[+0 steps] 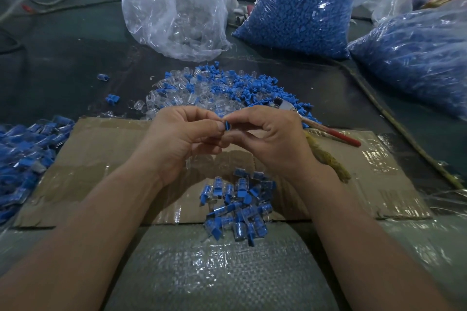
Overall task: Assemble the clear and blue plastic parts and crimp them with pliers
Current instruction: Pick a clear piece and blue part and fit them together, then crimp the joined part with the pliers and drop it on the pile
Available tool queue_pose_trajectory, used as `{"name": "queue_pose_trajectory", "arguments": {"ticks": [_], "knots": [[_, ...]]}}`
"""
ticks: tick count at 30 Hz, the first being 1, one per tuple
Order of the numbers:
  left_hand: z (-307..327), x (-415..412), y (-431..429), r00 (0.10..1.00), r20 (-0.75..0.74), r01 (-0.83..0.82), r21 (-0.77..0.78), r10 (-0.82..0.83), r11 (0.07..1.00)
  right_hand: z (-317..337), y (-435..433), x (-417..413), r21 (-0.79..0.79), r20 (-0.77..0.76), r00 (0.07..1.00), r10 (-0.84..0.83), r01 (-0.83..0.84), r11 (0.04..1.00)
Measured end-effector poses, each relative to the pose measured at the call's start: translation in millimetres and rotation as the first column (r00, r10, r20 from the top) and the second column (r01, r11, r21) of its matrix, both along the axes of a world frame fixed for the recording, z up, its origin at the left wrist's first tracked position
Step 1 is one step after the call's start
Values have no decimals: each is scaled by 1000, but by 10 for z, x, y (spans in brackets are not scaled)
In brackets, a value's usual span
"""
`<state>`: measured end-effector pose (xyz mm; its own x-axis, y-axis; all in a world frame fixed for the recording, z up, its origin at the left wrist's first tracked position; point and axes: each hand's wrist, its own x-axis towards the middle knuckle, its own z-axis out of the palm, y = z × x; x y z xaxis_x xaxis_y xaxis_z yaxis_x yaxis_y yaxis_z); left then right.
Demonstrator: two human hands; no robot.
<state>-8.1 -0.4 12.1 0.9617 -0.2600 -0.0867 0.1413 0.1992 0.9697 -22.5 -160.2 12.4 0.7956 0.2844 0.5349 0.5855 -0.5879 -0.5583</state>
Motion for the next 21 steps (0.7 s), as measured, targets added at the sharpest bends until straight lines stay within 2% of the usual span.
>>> {"name": "queue_pose_trajectory", "arguments": {"ticks": [4, 7, 9, 12, 15, 21], "knots": [[-17, 23, 15, 999, -5, -44, -29, 44, 999, 62, -182, 53, -46, -164, 948, -274, 270, 962], [-34, 35, 22, 999, -6, -46, -29, 45, 999, 108, -487, 134, -166, -220, 831, -510, 484, 859], [-40, 40, 24, 999, -6, -51, -36, 51, 998, 105, -681, 155, -254, -295, 738, -607, 552, 794], [-45, 50, 27, 998, -7, -61, -48, 61, 997, 97, -833, 139, -445, -413, 620, -667, 502, 742], [-50, 53, 36, 998, 8, -57, -39, 58, 998, 93, -871, 140, -607, -443, 540, -716, 407, 683], [-56, 54, 45, 999, 16, -34, -38, 35, 999, 70, -878, 186, -596, -478, 508, -717, 412, 689]]}}
